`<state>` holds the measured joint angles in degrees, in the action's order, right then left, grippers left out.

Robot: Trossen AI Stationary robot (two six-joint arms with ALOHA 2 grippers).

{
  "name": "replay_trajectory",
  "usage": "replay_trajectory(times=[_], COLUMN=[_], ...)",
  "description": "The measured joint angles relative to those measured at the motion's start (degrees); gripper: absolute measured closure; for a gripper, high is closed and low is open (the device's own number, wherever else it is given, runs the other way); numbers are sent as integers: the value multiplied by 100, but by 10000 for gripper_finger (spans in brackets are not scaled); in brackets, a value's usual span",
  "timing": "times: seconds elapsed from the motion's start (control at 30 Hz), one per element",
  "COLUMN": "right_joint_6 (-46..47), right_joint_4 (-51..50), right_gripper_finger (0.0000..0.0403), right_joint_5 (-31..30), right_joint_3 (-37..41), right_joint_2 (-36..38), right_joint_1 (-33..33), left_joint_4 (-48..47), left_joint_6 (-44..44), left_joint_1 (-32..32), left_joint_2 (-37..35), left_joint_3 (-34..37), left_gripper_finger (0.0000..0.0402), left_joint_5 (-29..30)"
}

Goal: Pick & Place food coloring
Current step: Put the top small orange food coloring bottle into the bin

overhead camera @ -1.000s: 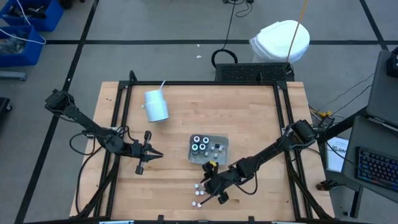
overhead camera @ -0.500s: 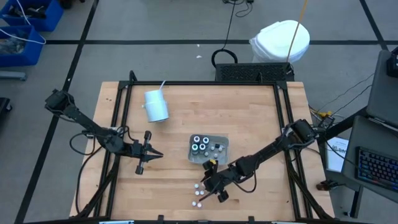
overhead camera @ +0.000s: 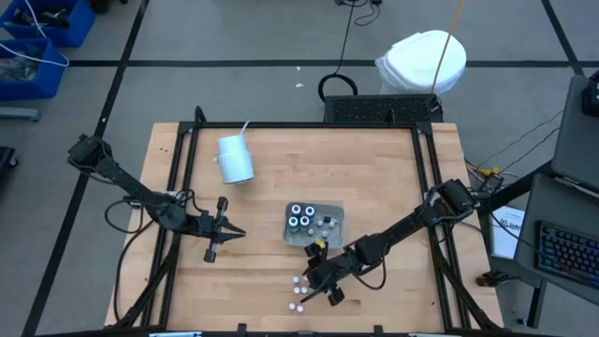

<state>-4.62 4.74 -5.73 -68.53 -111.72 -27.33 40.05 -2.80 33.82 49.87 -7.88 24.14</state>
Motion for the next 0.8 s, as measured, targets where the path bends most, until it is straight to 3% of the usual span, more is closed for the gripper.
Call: replay_trajectory(times=[0.8], right_joint_6=[-103], right_joint_4=[116], right_gripper_finger=[247], right_joint_5=[103], right_joint_3=[-2], right_joint_2=[-162], right_joint_1=[109], left_joint_4=[-135], left_joint_6=[4], left_joint_1=[0], left_joint_2=[0], left_joint_3=[0], left_gripper_finger=[369], left_joint_5=[233])
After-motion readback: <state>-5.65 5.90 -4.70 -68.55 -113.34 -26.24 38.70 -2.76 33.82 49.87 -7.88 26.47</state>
